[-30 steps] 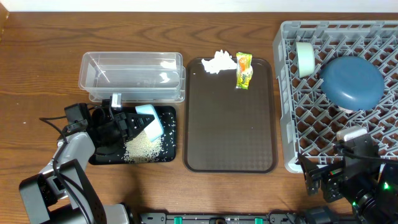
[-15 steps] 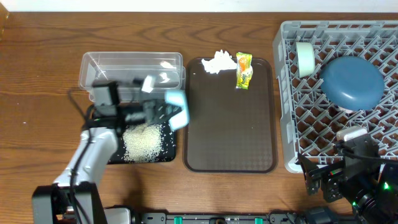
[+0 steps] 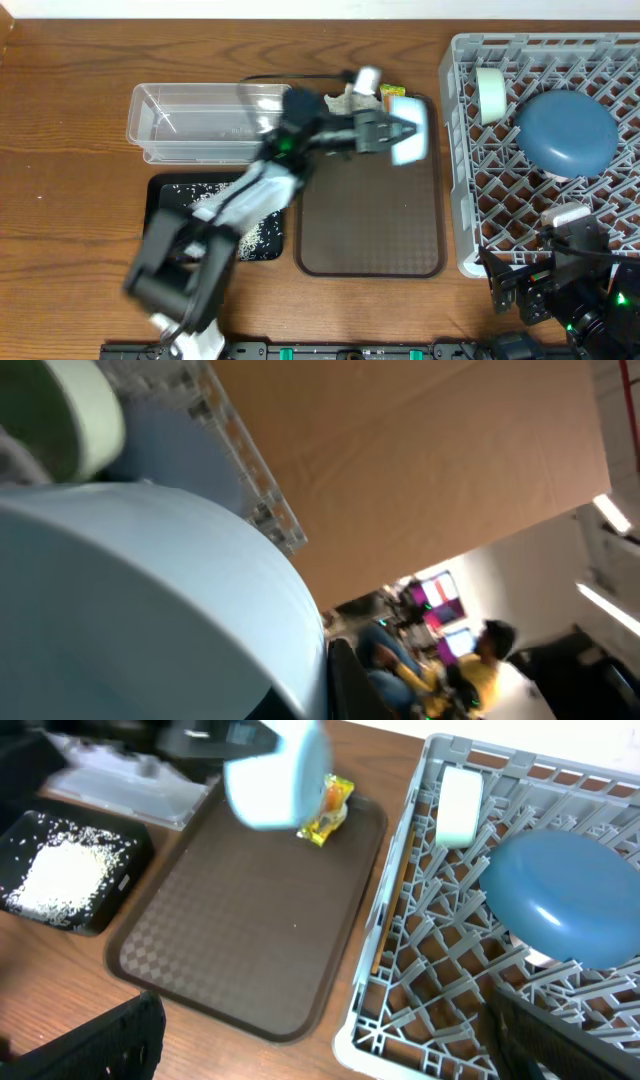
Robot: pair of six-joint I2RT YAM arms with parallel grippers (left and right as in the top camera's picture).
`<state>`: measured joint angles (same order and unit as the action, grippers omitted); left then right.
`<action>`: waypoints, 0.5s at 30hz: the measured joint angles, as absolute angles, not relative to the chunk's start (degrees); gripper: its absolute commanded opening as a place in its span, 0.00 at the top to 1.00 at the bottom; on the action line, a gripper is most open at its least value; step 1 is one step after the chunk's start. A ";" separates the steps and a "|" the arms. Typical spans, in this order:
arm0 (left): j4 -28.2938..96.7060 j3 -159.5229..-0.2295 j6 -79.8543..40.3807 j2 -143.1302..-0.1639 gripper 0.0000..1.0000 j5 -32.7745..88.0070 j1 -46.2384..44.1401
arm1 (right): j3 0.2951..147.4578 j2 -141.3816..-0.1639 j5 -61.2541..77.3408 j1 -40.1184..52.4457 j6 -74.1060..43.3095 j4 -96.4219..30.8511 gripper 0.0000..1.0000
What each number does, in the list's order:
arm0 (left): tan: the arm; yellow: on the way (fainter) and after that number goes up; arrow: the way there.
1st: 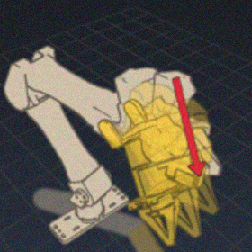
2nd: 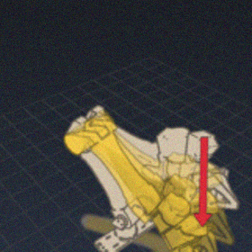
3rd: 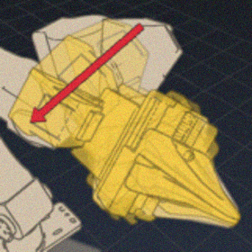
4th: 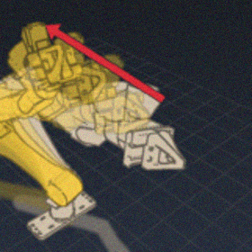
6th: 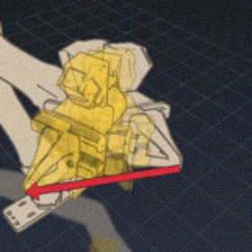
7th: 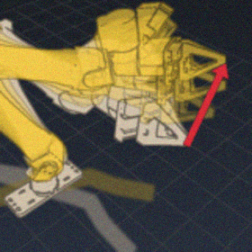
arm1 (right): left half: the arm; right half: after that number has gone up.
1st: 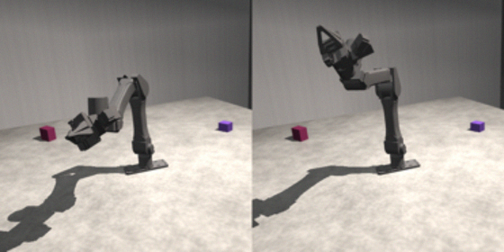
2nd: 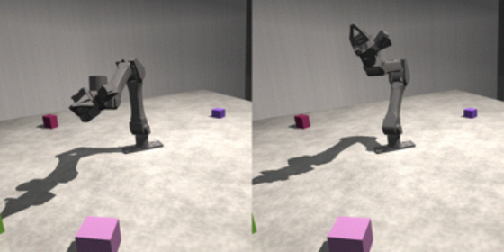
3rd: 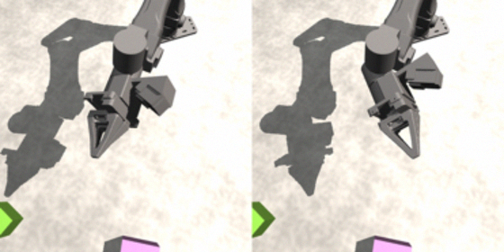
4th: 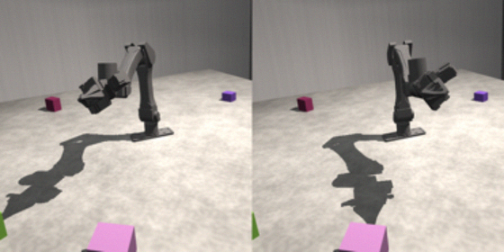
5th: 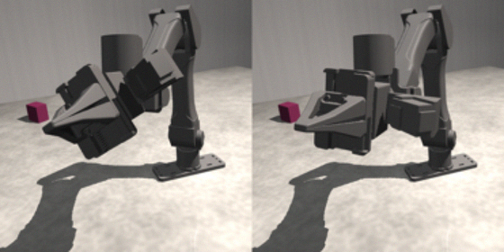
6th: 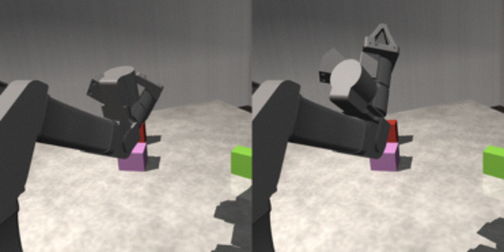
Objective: Sort waste into correct bins and load items into the dishwasher rack
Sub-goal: 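Carry the emptied white plate with the left gripper to the rack, then lower the white plate upright into the rack and open the left gripper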
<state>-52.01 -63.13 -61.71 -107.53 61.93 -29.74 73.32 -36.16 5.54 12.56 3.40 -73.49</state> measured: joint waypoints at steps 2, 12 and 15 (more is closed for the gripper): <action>-52.10 -68.45 -62.76 -111.87 0.93 61.25 -32.67 | 73.32 -36.14 5.54 12.56 3.42 -73.49 0.01; -52.56 -90.76 -65.60 -128.77 0.92 60.10 -43.18 | 73.34 -36.16 5.54 12.56 3.42 -73.52 0.01; -52.51 -93.43 -66.28 -132.22 0.92 59.64 -44.42 | 73.34 -36.16 5.54 12.56 3.42 -73.52 0.01</action>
